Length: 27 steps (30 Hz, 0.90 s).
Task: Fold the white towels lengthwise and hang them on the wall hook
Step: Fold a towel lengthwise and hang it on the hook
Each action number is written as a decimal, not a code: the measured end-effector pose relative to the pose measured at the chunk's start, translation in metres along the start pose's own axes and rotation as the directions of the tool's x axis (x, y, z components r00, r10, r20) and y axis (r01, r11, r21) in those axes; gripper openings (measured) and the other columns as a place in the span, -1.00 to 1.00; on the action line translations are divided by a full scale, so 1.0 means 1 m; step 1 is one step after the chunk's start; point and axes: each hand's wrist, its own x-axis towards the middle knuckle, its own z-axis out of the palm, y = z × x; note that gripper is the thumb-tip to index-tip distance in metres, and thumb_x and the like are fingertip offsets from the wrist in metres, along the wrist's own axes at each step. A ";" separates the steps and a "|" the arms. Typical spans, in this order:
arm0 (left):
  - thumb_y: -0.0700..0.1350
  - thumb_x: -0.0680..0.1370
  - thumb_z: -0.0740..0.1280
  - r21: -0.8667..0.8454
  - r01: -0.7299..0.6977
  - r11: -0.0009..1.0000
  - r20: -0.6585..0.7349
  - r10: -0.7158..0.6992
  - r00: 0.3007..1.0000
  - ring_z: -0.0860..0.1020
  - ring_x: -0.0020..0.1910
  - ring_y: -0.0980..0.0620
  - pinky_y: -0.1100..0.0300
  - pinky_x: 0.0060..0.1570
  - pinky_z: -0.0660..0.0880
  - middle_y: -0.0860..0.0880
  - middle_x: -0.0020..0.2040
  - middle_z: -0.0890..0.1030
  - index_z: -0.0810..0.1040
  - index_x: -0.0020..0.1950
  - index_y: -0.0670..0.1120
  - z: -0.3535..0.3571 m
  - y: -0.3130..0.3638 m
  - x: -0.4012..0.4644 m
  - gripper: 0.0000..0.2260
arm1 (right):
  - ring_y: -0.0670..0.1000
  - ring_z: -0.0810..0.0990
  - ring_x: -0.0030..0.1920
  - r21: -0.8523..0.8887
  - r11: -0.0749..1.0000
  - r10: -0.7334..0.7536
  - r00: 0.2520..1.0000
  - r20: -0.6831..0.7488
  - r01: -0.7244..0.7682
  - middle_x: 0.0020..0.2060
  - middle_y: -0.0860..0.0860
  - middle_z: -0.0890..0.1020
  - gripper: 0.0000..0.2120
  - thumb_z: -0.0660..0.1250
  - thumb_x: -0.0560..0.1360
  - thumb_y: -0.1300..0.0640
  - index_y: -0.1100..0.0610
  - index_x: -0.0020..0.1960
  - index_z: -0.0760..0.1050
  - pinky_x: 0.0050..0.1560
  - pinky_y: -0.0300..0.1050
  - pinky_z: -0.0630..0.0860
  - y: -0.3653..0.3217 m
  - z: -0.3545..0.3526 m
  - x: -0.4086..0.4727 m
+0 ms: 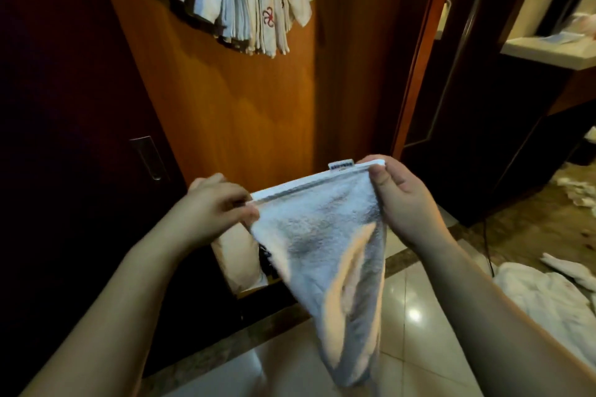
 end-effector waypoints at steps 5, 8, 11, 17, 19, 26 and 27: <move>0.15 0.50 0.43 -0.012 0.083 0.996 -0.100 -0.084 0.991 0.52 -0.10 0.02 0.15 -0.17 0.32 0.11 -0.16 0.53 0.53 0.08 0.00 -0.013 0.010 -0.001 -0.71 | -0.17 0.59 -0.13 -0.086 0.996 -0.009 1.000 -0.009 0.009 -0.15 -0.21 0.64 -0.73 0.16 0.55 -0.30 -0.22 0.00 0.57 -0.08 -0.05 0.51 0.011 -0.007 -0.002; 0.01 0.55 0.43 -0.040 0.179 0.983 -0.112 -0.182 0.977 0.52 0.02 0.02 0.17 -0.09 0.35 0.05 0.02 0.55 0.47 0.34 0.01 -0.012 0.018 -0.003 -0.62 | -0.12 0.60 -0.08 -0.094 0.995 -0.018 1.000 -0.012 0.017 -0.12 -0.18 0.65 -0.71 0.16 0.54 -0.32 -0.21 0.02 0.57 0.01 0.06 0.53 0.012 -0.007 -0.001; -0.05 0.56 0.41 0.038 0.158 0.987 -0.109 -0.153 0.982 0.50 0.11 -0.06 0.13 -0.05 0.34 -0.01 -0.02 0.56 0.60 0.18 -0.08 -0.008 0.014 0.000 -0.78 | -0.16 0.60 -0.08 -0.109 0.994 -0.032 0.999 0.005 0.032 -0.12 -0.21 0.64 -0.78 0.16 0.57 -0.24 -0.25 0.00 0.56 0.00 -0.01 0.53 0.012 -0.004 -0.003; -0.06 0.51 0.45 0.125 0.145 0.981 -0.204 -0.118 0.972 0.27 0.16 -0.05 0.11 0.06 0.25 0.07 0.07 0.31 0.59 -0.04 0.02 -0.009 0.016 -0.008 -0.92 | -0.13 0.60 -0.08 -0.102 0.994 -0.030 0.998 -0.048 0.025 -0.12 -0.20 0.63 -0.74 0.12 0.57 -0.30 -0.23 0.02 0.53 -0.05 -0.03 0.54 0.014 0.002 -0.004; -0.08 0.52 0.44 -0.034 0.161 0.986 -0.117 -0.164 0.979 0.35 0.15 0.00 0.12 0.07 0.33 0.08 0.11 0.39 0.53 -0.06 0.02 -0.010 0.011 -0.009 -0.90 | -0.17 0.59 -0.06 -0.130 0.991 -0.030 0.997 -0.066 0.022 -0.10 -0.24 0.62 -0.75 0.11 0.61 -0.28 -0.24 0.02 0.52 -0.04 -0.10 0.53 0.014 0.004 -0.003; -0.20 0.59 0.36 -0.706 0.147 0.693 -0.231 -0.421 0.877 0.56 -0.25 0.17 0.24 -0.21 0.46 0.08 -0.22 0.61 0.52 -0.08 0.00 0.007 0.014 -0.010 -0.88 | -0.34 0.53 -0.11 -0.135 0.989 -0.091 0.956 -0.280 0.054 -0.15 -0.25 0.59 -0.80 0.10 0.65 -0.10 -0.19 -0.05 0.48 -0.18 -0.48 0.38 0.004 0.017 -0.001; -0.22 0.61 0.34 -0.816 0.065 0.574 -0.252 -0.455 0.854 0.56 -0.23 0.15 0.23 -0.19 0.47 0.05 -0.20 0.61 0.53 -0.06 -0.02 0.012 0.019 -0.009 -0.89 | -0.33 0.53 -0.10 -0.123 0.991 -0.097 0.947 -0.308 0.061 -0.14 -0.22 0.59 -0.80 0.11 0.66 -0.08 -0.18 -0.04 0.48 -0.16 -0.47 0.40 0.003 0.019 0.000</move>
